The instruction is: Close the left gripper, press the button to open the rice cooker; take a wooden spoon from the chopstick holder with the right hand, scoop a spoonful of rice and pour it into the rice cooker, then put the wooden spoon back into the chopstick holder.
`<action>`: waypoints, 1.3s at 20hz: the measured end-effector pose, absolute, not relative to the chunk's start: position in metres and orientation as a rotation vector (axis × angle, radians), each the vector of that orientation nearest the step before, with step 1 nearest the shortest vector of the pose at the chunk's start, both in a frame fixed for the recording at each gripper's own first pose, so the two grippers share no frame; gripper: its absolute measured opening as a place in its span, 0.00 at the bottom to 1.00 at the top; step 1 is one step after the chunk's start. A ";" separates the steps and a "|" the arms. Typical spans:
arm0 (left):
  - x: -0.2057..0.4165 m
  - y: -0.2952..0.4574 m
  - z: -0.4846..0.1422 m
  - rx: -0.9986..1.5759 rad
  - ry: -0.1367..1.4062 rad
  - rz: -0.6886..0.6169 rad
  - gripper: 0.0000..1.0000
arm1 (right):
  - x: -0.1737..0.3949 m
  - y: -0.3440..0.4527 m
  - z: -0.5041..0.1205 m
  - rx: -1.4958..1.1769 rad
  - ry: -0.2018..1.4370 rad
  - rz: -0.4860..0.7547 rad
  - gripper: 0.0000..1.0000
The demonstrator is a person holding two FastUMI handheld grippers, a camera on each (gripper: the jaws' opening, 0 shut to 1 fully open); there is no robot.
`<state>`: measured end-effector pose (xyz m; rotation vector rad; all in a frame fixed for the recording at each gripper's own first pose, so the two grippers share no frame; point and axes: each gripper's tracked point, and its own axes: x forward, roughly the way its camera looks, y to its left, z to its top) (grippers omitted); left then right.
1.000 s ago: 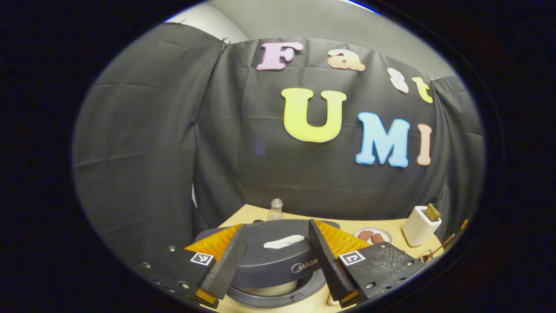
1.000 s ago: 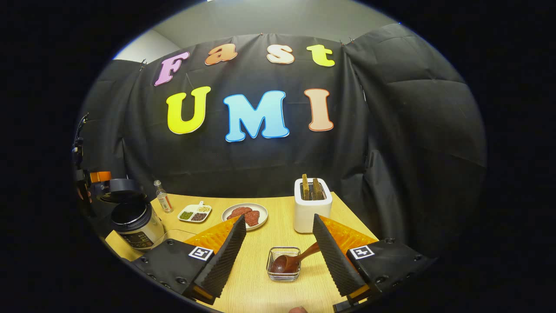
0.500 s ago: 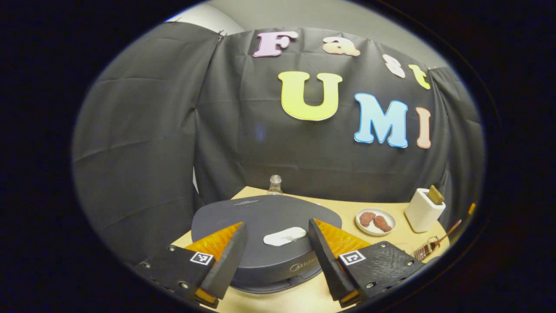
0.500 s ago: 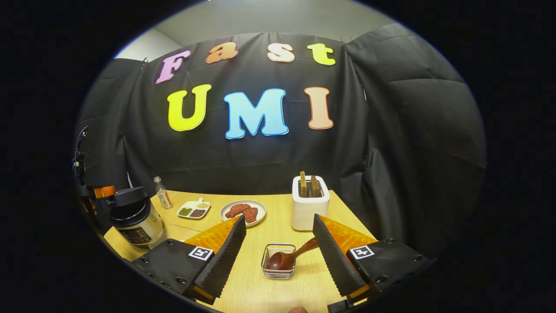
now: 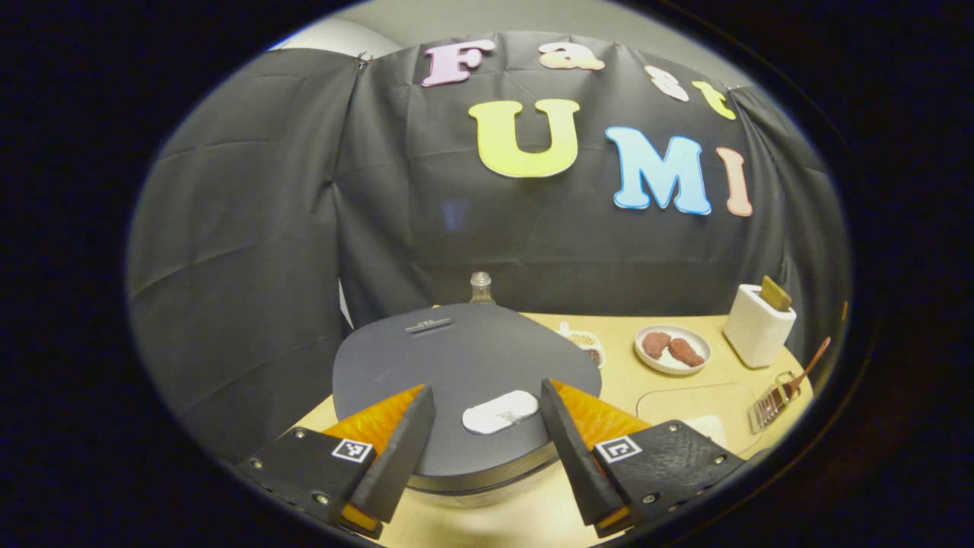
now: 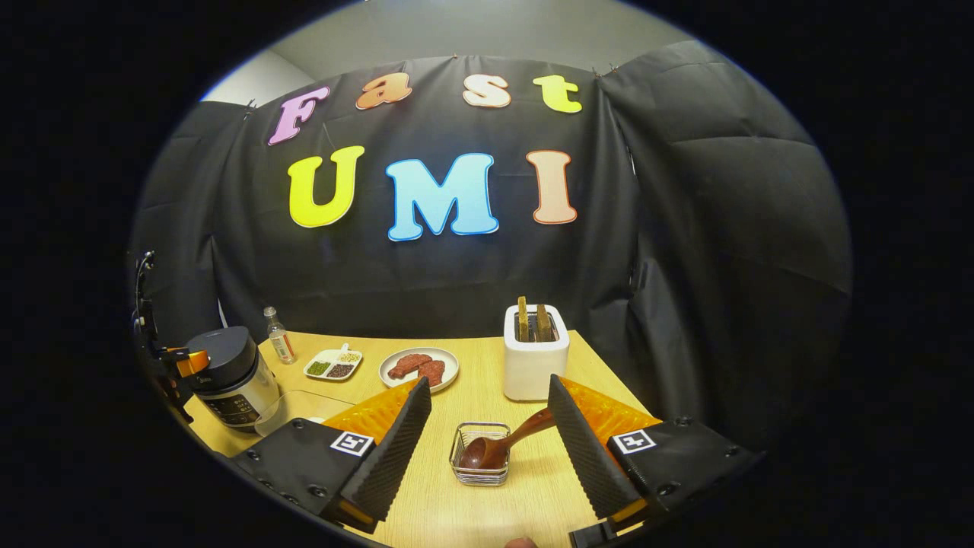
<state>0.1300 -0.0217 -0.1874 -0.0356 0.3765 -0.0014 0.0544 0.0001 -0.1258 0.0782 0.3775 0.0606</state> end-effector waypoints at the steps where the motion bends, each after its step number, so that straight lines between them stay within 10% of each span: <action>1: 0.129 -0.022 -0.187 -0.042 0.373 -0.001 0.88 | 0.054 -0.001 -0.127 0.075 0.380 0.059 0.98; 12: 0.113 -0.030 -0.181 -0.038 0.264 0.023 0.90 | 0.044 0.002 -0.104 0.106 0.324 0.115 0.98; 26: -0.027 -0.063 -0.011 0.006 -0.001 -0.088 0.87 | -0.003 0.028 -0.043 0.083 0.150 0.173 0.98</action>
